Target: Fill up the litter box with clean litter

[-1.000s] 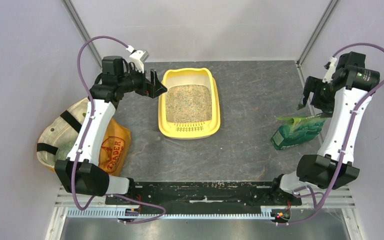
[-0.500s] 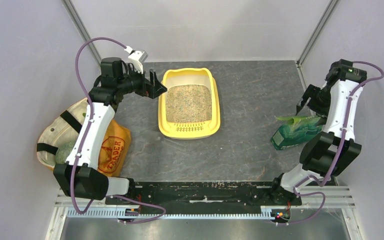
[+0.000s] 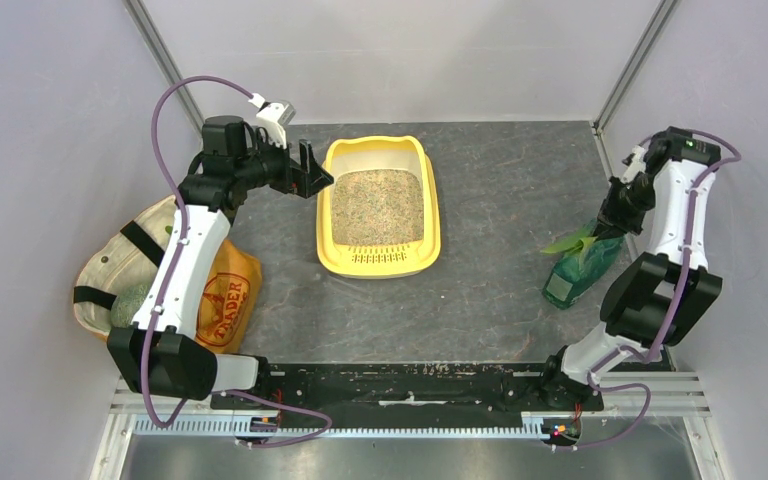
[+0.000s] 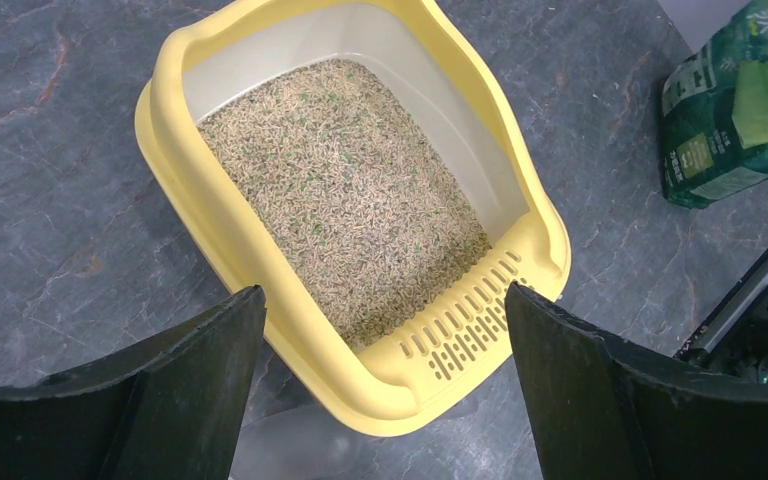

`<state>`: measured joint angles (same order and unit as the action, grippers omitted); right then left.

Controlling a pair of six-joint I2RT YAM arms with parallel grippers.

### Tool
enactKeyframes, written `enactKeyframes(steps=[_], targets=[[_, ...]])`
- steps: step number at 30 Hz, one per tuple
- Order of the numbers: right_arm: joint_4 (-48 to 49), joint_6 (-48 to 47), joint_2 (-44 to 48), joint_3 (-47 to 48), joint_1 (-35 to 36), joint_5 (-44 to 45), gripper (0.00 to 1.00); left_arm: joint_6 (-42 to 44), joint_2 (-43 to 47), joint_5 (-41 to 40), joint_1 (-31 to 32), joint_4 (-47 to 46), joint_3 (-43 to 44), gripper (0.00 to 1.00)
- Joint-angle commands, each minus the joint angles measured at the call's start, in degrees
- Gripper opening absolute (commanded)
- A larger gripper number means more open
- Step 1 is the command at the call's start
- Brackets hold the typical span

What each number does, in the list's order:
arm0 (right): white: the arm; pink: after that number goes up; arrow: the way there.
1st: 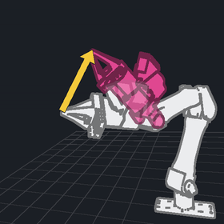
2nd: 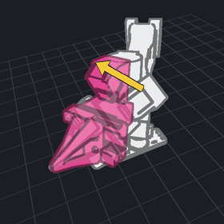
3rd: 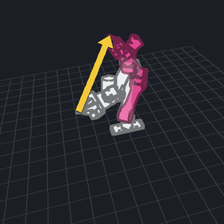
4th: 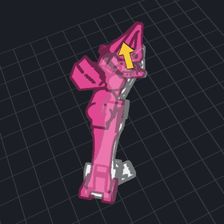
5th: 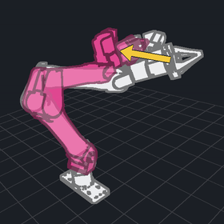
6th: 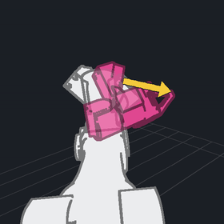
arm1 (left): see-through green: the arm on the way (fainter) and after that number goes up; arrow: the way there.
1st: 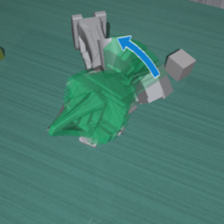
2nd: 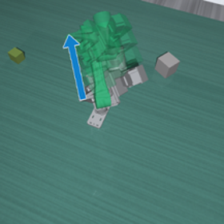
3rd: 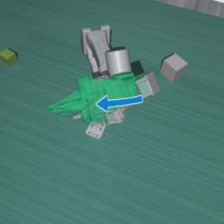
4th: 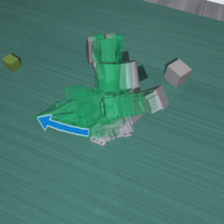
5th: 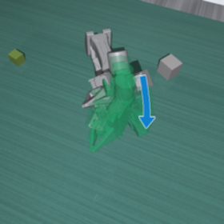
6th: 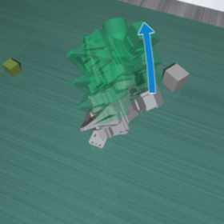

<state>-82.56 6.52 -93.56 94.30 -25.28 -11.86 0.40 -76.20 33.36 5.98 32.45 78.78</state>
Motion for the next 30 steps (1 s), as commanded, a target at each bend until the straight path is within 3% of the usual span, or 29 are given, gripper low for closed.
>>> enactKeyframes(steps=[1,9,14,20,27,30], targets=[[-5.43,-13.07,-2.11,6.36,3.89,-13.37,0.0,-1.46,1.35,1.13,-0.18,-2.12,0.76,0.96],[-11.76,-41.56,0.93,17.82,20.23,-20.85,0.0,-2.07,0.49,5.65,-0.18,-2.12,0.65,0.96],[-16.67,-60.91,1.57,16.91,22.76,-20.83,0.0,-0.56,0.06,10.1,0.88,-2.12,0.26,0.96],[-14.9,-72.27,1.3,13.37,22.99,-14.9,0.0,8.47,0.57,9.46,6.69,-2.21,-2.14,0.96],[-9.89,-77.5,5.66,4.03,23.41,-15.03,0.0,14.87,0.82,9.03,13.66,-2.8,-5.99,0.96],[-8.42,-77.92,8.39,-1.04,23.41,-14.82,0.14,20.0,2.04,10.62,17.26,-4.9,-8.53,0.96]])
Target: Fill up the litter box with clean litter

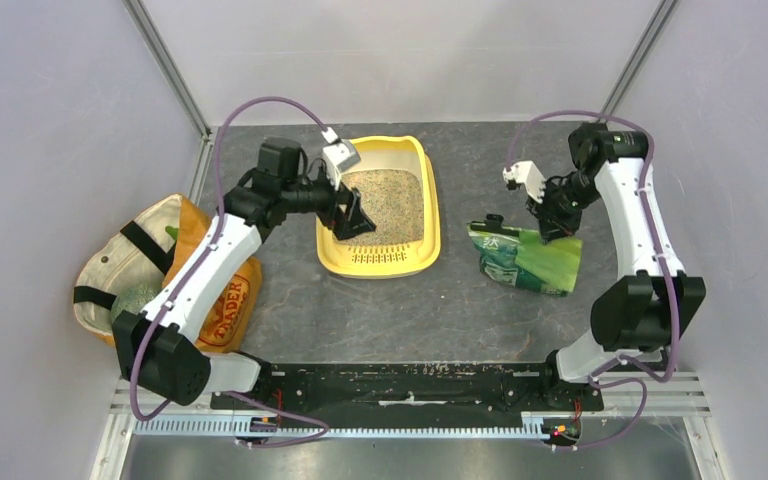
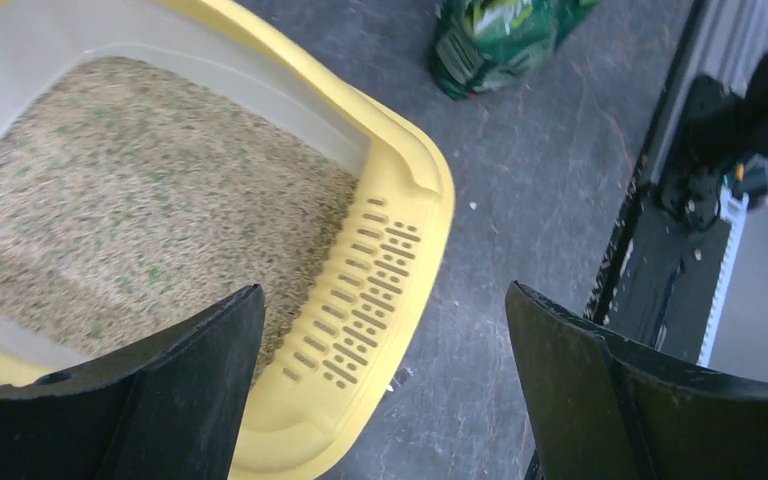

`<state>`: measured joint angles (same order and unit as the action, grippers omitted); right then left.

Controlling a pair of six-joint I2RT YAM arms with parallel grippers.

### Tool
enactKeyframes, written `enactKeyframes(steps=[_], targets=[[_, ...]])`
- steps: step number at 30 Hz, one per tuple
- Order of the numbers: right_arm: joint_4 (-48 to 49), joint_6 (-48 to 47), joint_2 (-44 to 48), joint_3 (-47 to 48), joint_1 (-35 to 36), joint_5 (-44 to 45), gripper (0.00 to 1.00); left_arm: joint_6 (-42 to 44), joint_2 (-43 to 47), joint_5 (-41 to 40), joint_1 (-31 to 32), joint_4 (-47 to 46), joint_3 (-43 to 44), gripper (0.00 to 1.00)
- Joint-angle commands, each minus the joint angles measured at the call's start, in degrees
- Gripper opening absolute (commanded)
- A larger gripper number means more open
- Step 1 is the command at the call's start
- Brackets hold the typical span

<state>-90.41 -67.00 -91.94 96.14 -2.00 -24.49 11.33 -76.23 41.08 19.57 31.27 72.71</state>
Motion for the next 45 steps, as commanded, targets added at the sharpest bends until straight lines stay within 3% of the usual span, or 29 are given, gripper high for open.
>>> enactKeyframes(steps=[1,6,10,16,19,28,35,38,42,45], targets=[[-0.64,-3.93,7.57,-3.8,0.11,-1.98,0.17,10.18,2.29,4.52,4.64,-5.38,-3.29,0.96],[1.28,-0.32,11.89,-7.37,0.02,-2.54,0.5,14.56,-1.25,6.7,10.39,-13.61,-2.96,0.93],[3.09,5.18,13.12,-5.55,-1.82,-2.67,0.6,20.87,-8.22,7.82,15.89,-16.65,1.89,0.92],[0.51,12.51,12.31,2.28,-9.02,-10.09,0.74,26.89,-22.3,8.7,23.37,-19.06,14.41,0.91],[1.22,15.9,12.43,2.47,-10.42,-8.59,0.83,25.74,-28.19,9.72,24.53,-22.59,19.7,0.93],[-1.08,14.86,8.8,2.1,-17.28,-8.95,0.84,17.44,-42.93,9.97,26.53,-22.75,34.68,0.93],[-2.92,13.32,7.2,2.55,-19.93,-9.62,0.83,12.95,-49.25,14.97,26.92,-19.58,40.72,0.83],[-3.21,12.88,6.95,2.52,-20.3,-9.68,0.83,11.33,-49.58,16.67,26.92,-19.99,40.75,0.73],[-3.8,12.65,6.43,2.9,-20.54,-9.79,0.82,9.73,-49.56,18.33,26.92,-19.95,41.07,0.51],[-4.2,12.34,6.07,3.23,-20.68,-9.83,0.82,8.8,-49.11,19.15,26.93,-20.05,40.94,0.45]])
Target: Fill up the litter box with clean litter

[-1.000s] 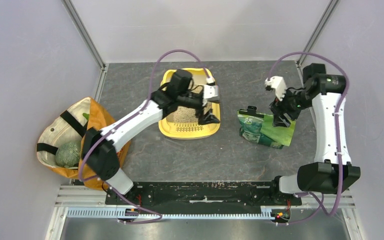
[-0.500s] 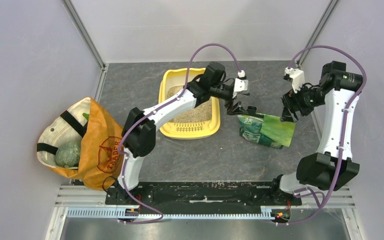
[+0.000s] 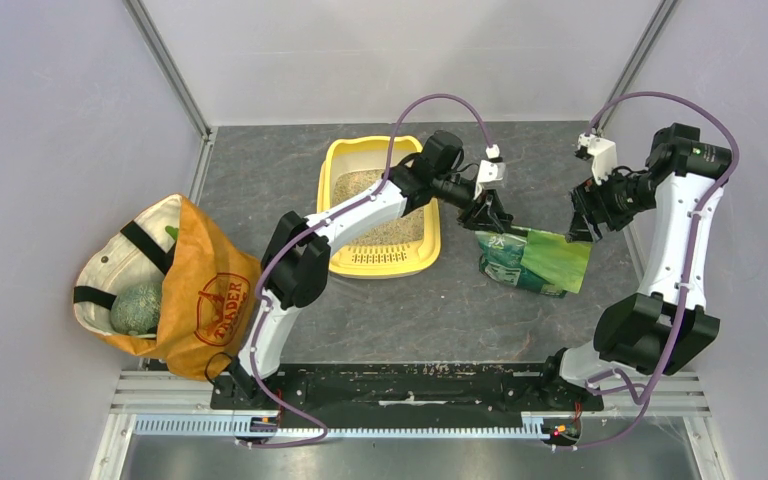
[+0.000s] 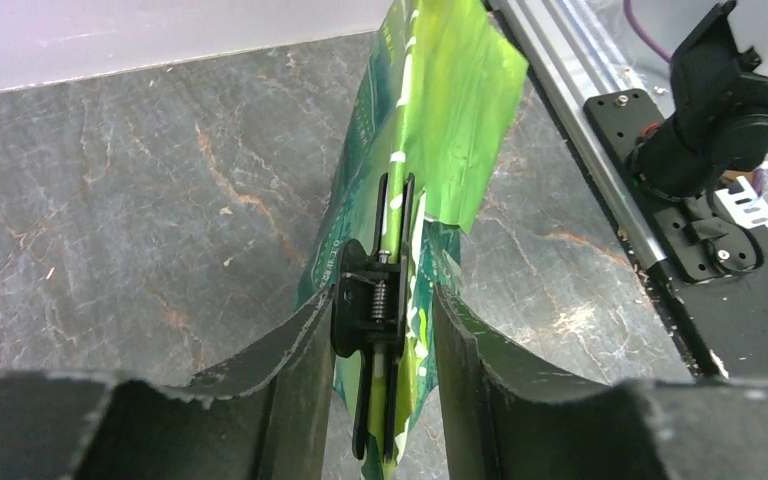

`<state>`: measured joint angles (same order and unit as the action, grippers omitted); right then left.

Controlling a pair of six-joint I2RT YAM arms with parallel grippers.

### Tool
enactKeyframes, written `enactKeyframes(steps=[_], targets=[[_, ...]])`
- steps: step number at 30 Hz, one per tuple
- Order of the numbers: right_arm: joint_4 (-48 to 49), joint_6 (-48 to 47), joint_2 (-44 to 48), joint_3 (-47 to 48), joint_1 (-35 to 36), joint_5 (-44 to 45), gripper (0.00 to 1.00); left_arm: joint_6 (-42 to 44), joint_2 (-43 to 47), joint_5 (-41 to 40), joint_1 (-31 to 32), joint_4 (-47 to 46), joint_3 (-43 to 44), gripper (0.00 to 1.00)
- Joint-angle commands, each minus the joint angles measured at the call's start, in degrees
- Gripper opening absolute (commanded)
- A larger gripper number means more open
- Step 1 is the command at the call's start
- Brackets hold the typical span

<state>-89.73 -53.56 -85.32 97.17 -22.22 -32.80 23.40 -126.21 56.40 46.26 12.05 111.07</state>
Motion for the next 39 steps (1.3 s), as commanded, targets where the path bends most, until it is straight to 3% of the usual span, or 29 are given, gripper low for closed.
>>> enactKeyframes(steps=[1,4,9,23,25,28,33,36,39], targets=[[-5.04,-1.26,-0.63,2.29,-0.48,-1.61,0.82,-3.93,0.97,4.04,0.23,-0.99,2.63,0.45],[-5.13,-1.35,-0.74,2.36,-0.55,-1.74,0.82,-4.93,0.76,4.41,0.23,-1.17,3.05,0.38],[-5.26,-1.39,-0.69,2.74,-0.72,-1.57,0.82,-5.67,0.58,4.37,0.23,-1.08,3.37,0.02],[-6.29,-1.67,-1.06,3.37,-0.81,-2.38,0.82,-8.57,8.86,-5.21,-1.92,-7.72,4.53,0.02],[-6.49,-1.61,-1.26,4.05,-0.81,-2.64,0.82,-8.24,11.27,-5.8,-2.6,-6.3,4.47,0.02],[-6.55,-1.43,-1.34,5.29,-0.97,-3.21,0.82,-1.0,16.08,-6.01,-2.84,4.65,3.17,0.02],[-3.92,1.28,0.48,6.18,-1.16,-6.54,0.82,8.9,30.26,-10.93,-1.96,14.81,-19.52,0.02],[2.68,7.04,3.62,4.18,-1.16,-8.65,0.84,14.26,38.85,-18.19,0.36,14.92,-35.88,0.02],[7.48,10.69,6.59,1.1,-1.18,-9.65,0.92,15.99,44.74,-24.37,2.92,13.23,-45.62,0.02]])
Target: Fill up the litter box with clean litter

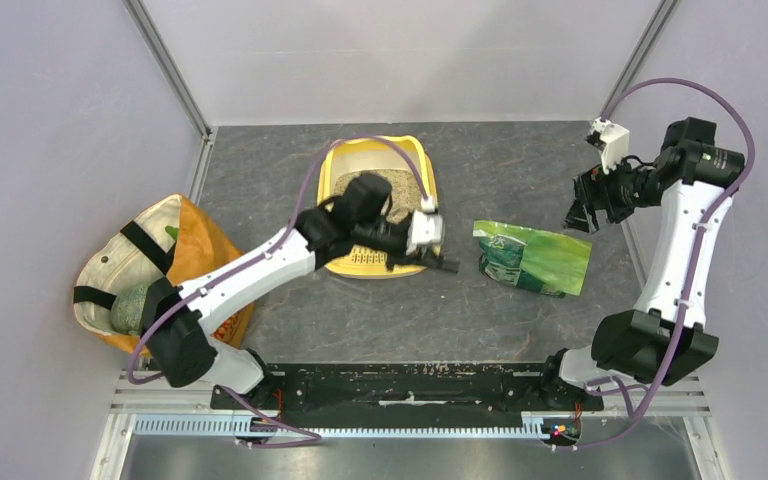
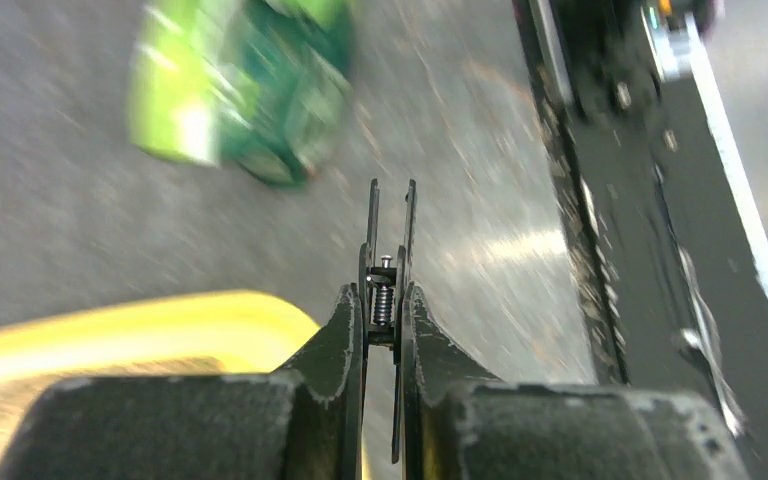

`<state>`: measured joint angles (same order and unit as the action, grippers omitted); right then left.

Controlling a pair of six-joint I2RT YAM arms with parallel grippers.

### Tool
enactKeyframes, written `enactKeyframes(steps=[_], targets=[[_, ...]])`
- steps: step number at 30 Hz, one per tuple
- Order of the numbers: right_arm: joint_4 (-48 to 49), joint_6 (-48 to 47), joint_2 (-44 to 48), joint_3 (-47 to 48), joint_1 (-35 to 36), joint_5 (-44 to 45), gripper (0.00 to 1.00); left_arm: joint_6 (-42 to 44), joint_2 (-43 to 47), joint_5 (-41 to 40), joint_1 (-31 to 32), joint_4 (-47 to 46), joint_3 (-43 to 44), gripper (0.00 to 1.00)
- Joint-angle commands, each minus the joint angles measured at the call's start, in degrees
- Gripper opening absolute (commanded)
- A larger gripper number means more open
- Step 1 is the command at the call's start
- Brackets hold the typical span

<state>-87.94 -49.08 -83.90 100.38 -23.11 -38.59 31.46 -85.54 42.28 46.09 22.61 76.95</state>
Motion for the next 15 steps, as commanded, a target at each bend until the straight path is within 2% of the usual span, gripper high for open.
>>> enactKeyframes(steps=[1,8,15], targets=[[6.89,7.37,5.98,-2.69,-0.27,-3.91,0.97,8.08,5.2,-11.96,3.43,2.29,-13.97,0.02],[6.23,9.17,6.89,-2.9,-0.27,-4.16,0.97,6.92,8.88,-18.29,5.07,-1.3,-26.28,0.02],[1.5,6.64,5.02,-2.24,-0.27,-4.52,0.97,3.44,10.99,-26.12,8.61,-13.8,-36.51,0.02]])
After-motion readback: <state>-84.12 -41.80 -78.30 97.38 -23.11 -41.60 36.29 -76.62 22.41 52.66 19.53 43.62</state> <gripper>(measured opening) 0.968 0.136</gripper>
